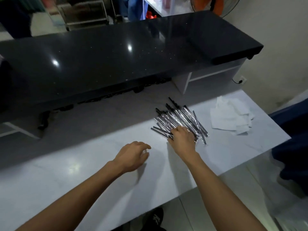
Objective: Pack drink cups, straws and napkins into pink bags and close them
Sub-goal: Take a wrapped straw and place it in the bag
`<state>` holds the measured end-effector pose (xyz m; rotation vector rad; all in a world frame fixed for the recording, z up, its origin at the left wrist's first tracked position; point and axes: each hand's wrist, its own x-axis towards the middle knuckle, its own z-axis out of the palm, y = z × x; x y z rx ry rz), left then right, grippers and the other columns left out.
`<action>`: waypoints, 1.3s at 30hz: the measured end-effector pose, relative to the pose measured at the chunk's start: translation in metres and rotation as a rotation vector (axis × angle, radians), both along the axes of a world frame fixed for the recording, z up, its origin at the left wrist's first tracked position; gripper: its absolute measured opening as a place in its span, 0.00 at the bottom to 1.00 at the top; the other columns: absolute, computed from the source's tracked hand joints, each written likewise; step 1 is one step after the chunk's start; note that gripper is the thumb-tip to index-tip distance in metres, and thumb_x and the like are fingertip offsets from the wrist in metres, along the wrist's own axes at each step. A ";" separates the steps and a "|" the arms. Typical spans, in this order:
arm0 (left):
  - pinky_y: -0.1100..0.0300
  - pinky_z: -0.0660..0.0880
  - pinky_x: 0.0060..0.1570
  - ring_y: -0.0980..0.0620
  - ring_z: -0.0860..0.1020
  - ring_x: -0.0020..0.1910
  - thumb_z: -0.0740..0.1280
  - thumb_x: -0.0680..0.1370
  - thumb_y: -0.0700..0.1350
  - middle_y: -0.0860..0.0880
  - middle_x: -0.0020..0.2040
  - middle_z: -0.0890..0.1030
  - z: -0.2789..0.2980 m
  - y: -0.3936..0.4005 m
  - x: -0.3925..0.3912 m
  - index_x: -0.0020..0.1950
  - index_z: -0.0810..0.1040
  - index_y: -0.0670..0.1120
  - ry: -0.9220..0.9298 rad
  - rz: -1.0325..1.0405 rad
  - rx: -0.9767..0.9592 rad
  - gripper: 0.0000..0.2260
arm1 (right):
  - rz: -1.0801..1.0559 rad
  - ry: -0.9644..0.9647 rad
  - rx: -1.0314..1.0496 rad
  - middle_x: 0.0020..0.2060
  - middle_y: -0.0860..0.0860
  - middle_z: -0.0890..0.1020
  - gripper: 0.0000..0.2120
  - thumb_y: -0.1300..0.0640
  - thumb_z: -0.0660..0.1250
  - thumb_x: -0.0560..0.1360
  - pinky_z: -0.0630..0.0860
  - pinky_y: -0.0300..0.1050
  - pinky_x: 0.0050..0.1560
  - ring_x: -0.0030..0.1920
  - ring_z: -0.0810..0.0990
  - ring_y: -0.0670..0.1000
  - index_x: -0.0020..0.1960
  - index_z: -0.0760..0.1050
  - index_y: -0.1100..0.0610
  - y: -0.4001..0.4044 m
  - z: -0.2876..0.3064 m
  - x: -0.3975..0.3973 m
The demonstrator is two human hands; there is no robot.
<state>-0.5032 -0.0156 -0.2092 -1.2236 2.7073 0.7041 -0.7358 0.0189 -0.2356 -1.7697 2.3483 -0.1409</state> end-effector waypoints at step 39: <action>0.57 0.71 0.66 0.55 0.73 0.68 0.60 0.83 0.55 0.57 0.70 0.76 0.035 0.101 0.201 0.71 0.73 0.57 0.041 0.561 -0.051 0.17 | 0.450 -0.518 -0.044 0.45 0.47 0.82 0.03 0.56 0.69 0.79 0.80 0.45 0.48 0.43 0.79 0.45 0.52 0.81 0.53 -0.015 0.057 0.228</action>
